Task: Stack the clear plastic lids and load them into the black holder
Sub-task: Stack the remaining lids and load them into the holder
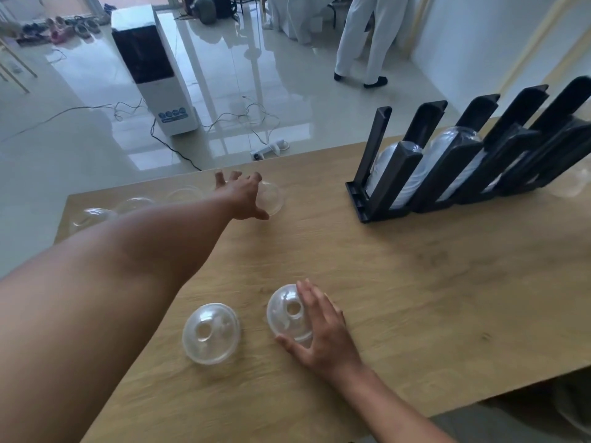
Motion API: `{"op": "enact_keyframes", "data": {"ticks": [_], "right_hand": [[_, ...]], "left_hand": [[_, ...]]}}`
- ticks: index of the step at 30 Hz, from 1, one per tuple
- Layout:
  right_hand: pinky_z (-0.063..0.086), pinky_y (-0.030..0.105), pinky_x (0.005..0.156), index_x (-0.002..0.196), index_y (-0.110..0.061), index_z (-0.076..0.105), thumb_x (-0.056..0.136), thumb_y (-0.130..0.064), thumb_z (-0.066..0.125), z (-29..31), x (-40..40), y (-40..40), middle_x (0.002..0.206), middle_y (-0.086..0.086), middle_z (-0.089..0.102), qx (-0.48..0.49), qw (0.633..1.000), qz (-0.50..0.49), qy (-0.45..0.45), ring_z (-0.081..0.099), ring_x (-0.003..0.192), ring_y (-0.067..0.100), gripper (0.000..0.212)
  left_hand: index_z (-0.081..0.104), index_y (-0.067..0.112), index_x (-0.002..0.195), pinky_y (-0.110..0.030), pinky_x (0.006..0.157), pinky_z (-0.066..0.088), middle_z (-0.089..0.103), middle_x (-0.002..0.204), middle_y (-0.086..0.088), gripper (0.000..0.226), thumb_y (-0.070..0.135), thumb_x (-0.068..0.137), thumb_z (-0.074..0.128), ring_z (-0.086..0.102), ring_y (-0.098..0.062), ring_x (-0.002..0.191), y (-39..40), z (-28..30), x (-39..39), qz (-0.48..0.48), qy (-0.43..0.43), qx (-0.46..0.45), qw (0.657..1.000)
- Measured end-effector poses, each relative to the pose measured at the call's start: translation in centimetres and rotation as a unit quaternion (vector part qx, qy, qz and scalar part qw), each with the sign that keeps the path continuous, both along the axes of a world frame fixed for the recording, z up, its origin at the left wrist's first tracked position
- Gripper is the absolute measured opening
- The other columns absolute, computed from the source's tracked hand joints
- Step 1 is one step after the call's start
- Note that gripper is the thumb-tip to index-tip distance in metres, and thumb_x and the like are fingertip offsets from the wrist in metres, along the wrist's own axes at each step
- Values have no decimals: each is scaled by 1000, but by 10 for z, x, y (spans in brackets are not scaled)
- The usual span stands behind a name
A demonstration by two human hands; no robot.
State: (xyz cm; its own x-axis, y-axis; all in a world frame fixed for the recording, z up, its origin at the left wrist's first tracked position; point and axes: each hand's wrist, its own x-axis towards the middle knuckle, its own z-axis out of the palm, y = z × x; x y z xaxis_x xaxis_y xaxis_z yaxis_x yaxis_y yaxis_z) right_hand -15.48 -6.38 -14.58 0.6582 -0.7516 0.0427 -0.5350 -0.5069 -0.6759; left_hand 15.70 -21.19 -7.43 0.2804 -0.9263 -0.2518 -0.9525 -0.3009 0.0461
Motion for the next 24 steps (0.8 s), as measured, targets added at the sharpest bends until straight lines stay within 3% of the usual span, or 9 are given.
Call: {"op": "enact_keyframes", "data": {"ticks": [6, 12, 17, 24], "right_hand": [[37, 44, 116, 163, -27, 22, 86, -80, 55, -1, -2, -6, 163, 0, 37, -34, 999, 1, 31, 39, 147, 17, 99], [35, 41, 110, 159, -29, 30, 81, -82, 57, 5, -1, -14, 157, -4, 44, -65, 996, 6, 58, 46, 138, 16, 99], [36, 38, 102, 156, -25, 38, 77, -79, 63, 9, -1, -16, 151, -4, 50, -69, 996, 8, 54, 51, 133, 16, 99], [35, 37, 91, 153, -30, 40, 73, -83, 62, 11, 0, -15, 148, -9, 51, -72, 996, -4, 56, 53, 127, 16, 99]], "left_hand": [[42, 25, 144, -48, 108, 18, 55, 142, -3, 93, 68, 70, 78, 40, -27, 136, 1, -4, -10, 24, 34, -56, 998], [46, 23, 142, -41, 111, 30, 52, 138, 0, 94, 60, 66, 85, 51, -28, 123, 28, 27, -35, 29, 153, -209, 965], [52, 24, 134, -40, 104, 35, 56, 128, 5, 88, 59, 61, 88, 59, -17, 113, 117, 58, -47, 55, 202, -282, 936], [47, 33, 136, -33, 97, 28, 55, 125, 16, 90, 57, 60, 88, 50, -5, 116, 268, 34, -68, 177, 211, -263, 925]]}}
